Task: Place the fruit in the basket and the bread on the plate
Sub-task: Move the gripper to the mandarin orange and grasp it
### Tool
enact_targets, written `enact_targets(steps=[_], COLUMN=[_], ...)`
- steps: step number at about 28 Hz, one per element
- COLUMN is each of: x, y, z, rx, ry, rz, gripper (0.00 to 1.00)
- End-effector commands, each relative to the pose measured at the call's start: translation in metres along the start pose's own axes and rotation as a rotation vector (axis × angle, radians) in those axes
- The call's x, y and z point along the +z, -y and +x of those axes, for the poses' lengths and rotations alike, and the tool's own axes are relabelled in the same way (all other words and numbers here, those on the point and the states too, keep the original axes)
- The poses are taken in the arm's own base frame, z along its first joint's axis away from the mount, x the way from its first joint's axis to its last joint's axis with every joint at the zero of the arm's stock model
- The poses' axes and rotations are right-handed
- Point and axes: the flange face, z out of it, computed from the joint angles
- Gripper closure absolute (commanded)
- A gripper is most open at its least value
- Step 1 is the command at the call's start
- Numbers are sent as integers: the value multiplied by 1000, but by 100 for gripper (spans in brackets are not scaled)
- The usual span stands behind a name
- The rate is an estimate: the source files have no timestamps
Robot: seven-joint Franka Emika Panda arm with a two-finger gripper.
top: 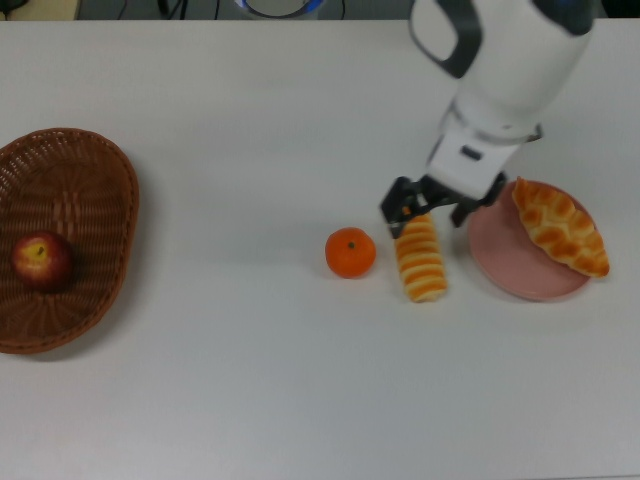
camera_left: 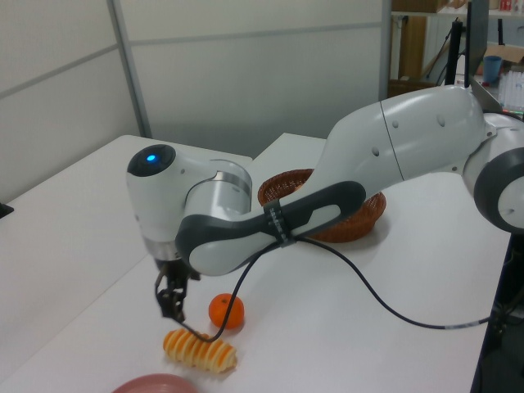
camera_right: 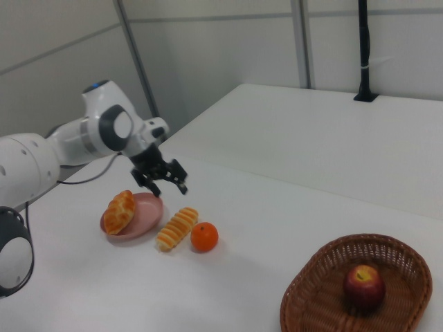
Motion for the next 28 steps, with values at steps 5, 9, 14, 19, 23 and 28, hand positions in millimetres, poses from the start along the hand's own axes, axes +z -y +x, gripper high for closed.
enact_targets(steps=[5,9,14,19,23,28], x=[47,64,74,89,97,107], y=[-39,-44,-47,-45,-49,-52], z=[-18,-19,-20,-22,-24,-26], rx=[-32,-35,-42,-53,-54,-63], ry=[118,141,154,174,185,195], rz=[-44,-42,-39,-40,-50,-63], gripper=[0,0,0,0,0,0])
